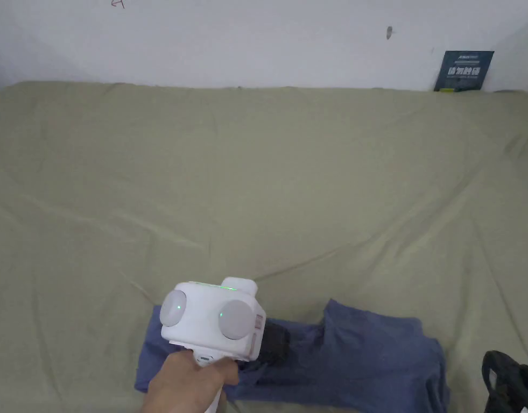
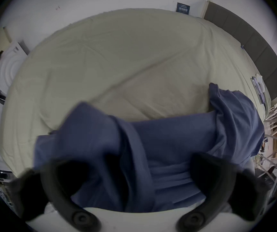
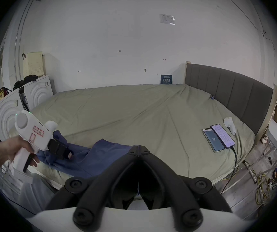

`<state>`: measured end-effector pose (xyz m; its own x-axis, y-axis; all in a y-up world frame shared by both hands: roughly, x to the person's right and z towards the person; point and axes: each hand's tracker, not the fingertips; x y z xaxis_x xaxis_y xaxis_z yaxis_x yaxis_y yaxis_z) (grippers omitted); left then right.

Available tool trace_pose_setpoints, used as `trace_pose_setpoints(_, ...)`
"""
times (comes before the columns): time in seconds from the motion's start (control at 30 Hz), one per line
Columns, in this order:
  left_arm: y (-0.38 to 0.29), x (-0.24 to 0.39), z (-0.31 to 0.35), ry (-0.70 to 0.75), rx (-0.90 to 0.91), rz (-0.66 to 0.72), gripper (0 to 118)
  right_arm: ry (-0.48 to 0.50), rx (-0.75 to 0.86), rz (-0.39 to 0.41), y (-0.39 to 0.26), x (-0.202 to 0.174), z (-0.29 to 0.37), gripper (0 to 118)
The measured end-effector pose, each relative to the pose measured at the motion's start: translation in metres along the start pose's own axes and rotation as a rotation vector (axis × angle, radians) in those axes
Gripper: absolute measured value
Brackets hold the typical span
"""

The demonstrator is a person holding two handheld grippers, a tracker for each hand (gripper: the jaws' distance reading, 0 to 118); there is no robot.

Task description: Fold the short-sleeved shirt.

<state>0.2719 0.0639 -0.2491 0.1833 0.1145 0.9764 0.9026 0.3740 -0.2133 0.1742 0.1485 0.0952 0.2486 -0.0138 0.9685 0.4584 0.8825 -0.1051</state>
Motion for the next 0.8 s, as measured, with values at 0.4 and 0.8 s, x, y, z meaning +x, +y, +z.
trace_pose_setpoints(0.4, -0.022, -0.122, 0.095, -0.267, 0.186, 0.202, 0, 0.055, -0.006, 0.025, 0.0, -0.019, -0.013, 0)
trace_pose_setpoints(0.8, -0.023, -0.077, -0.006, -0.467, 0.04, 0.249, 0, 0.05, -0.029, 0.024, -0.003, -0.021, -0.009, 0)
